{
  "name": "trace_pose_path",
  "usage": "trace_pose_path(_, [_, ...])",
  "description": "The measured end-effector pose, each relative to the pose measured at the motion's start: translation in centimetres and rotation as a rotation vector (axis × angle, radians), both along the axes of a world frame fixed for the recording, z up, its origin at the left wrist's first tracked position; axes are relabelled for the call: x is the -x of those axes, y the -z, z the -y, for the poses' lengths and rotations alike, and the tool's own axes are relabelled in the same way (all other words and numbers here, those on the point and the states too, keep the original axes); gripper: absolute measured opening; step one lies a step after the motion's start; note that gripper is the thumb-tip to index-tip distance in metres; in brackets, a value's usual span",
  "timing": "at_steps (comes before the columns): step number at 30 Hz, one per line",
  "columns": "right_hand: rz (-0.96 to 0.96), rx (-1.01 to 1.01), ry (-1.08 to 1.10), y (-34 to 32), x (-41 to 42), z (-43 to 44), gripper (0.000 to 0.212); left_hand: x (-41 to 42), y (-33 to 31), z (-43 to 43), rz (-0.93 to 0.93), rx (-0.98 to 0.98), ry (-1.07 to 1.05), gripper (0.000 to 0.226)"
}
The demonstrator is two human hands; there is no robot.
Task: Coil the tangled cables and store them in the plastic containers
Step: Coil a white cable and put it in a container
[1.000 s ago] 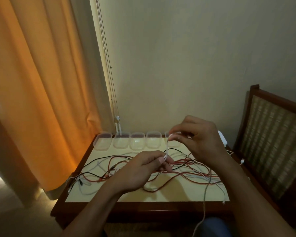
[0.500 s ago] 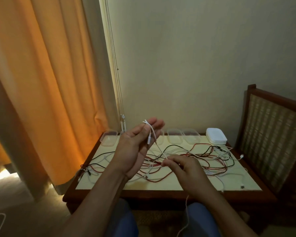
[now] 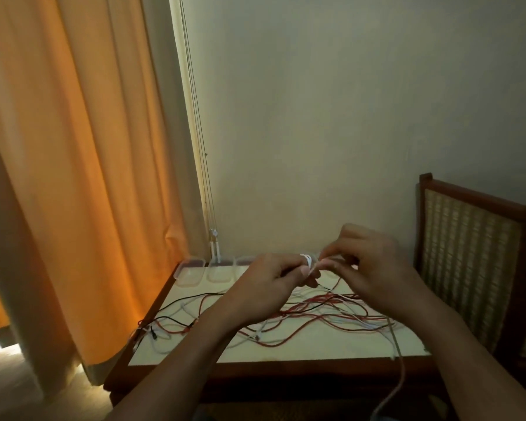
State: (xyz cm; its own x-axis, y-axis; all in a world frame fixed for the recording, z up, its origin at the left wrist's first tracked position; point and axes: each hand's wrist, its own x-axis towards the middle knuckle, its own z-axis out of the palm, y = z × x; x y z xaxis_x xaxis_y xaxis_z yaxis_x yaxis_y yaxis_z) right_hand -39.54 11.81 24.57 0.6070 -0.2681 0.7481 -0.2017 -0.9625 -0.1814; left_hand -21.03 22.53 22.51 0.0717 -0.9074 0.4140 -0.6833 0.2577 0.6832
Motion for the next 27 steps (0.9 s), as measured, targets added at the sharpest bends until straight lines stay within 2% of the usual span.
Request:
trace_pose_path(3, [0.112, -0.001, -0.084, -2.1, -0.3, 0.1, 0.007, 0.8, -1.4, -0.8, -0.223, -0.049, 0.123, 0.034])
trace_pose_path(8, [0.273, -0.353, -0.227, -2.8, -1.7, 1.1, 0.008, 2.6, -3.4, -1.5, -0.688, 0.049, 0.348, 0.034])
trace_pose_path(12, [0.250, -0.571, -0.224, -0.4, -3.3, 0.4, 0.031, 4.1, -4.7, -1.9, -1.044, 0.246, 0.464, 0.030])
trace_pose_path(14, [0.181, -0.584, -0.181, 1.1, -3.5, -1.1, 0.035, 4.3, -4.7, -1.9, -1.084, 0.337, 0.402, 0.031])
trace_pose_path(15, [0.146, -0.564, -0.155, 1.8, -3.5, -1.9, 0.029, 4.1, -4.3, -1.9, -1.043, 0.376, 0.319, 0.030])
trace_pose_path(17, [0.108, -0.473, -0.084, 2.8, -2.8, -3.4, 0.018, 3.7, -3.1, -1.8, -0.837, 0.417, 0.097, 0.028])
trace_pose_path(20, [0.041, -0.355, 0.016, 3.3, -1.4, -5.0, 0.013, 2.6, -1.0, -2.3, -0.203, 0.451, -0.183, 0.025])
trace_pose_path(21, [0.024, -0.327, 0.041, 3.2, -0.9, -5.3, 0.012, 2.4, -0.4, -2.4, -0.006, 0.458, -0.219, 0.022])
trace_pose_path(22, [0.010, -0.303, 0.062, 3.0, -0.4, -5.6, 0.012, 2.2, 0.0, -2.6, 0.112, 0.456, -0.225, 0.019])
trace_pose_path(27, [-0.009, -0.167, 0.115, 2.0, 0.8, -5.8, 0.013, 1.9, 0.2, -3.9, 0.279, 0.379, -0.148, 0.023])
